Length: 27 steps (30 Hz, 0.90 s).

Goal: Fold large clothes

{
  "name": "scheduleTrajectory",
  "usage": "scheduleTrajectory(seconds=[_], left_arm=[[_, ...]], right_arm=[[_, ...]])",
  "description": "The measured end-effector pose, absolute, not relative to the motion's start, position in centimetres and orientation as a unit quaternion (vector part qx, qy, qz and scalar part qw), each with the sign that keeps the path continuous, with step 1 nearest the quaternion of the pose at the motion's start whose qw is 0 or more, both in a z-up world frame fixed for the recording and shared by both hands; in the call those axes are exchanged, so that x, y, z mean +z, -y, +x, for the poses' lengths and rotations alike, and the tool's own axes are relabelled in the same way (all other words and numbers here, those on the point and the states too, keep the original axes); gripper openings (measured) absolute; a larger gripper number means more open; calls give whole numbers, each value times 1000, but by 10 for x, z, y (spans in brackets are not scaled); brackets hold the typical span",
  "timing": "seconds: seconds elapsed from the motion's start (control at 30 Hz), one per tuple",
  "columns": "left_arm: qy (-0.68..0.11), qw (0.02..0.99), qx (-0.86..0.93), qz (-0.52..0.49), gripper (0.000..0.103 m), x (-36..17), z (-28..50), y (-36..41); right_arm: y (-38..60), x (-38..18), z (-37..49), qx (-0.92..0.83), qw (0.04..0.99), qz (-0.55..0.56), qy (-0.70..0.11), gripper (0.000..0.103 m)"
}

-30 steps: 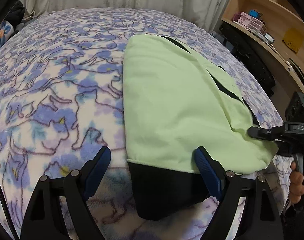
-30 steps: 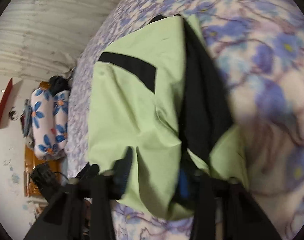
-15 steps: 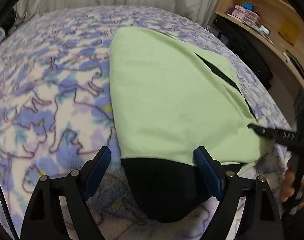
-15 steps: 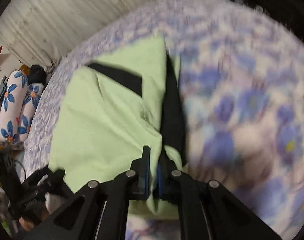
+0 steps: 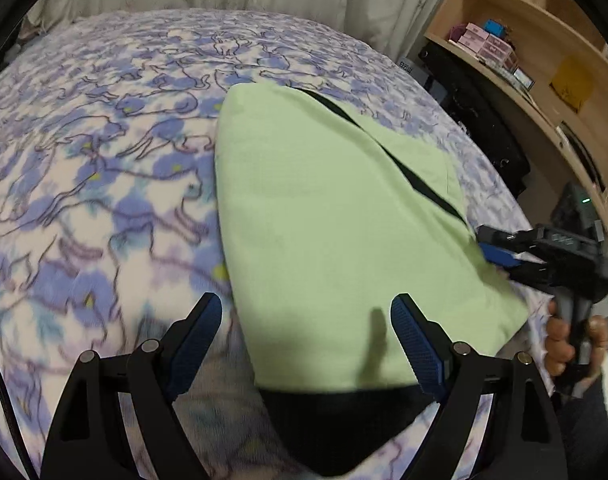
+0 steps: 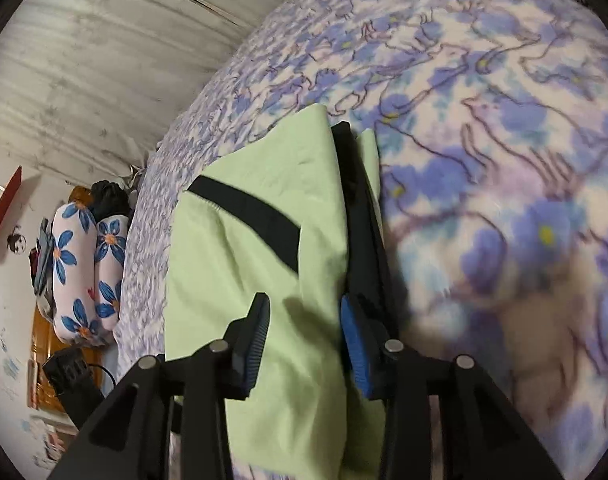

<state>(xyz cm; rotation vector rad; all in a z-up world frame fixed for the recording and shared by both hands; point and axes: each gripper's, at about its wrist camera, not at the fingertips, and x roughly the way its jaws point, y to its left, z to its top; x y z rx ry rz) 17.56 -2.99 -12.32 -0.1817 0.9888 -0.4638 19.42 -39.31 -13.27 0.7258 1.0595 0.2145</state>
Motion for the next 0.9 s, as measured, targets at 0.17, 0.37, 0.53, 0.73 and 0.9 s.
scheduleTrajectory(seconds=[0.17,0.37,0.53,0.73,0.9], left_arm=[[-498,834,-220,-90,83,-134,212,32],[-502,830,-231,-79,74,-136,225,40],[-502,833,-226,-56,74,-142,226,46],[-490,844,-217,-34,74,-119,224,44],[-446,867,-219,-51,73,-86,234,42]], right_arm=[[393,-140,218,102,793,340,-495,30],[382,-116,210,37,851,214,-479,1],[370,-137,219,16,846,176,-504,2],[365,-100,217,-13,856,161,-492,13],[335,-70,230,37,876,168,-451,22]])
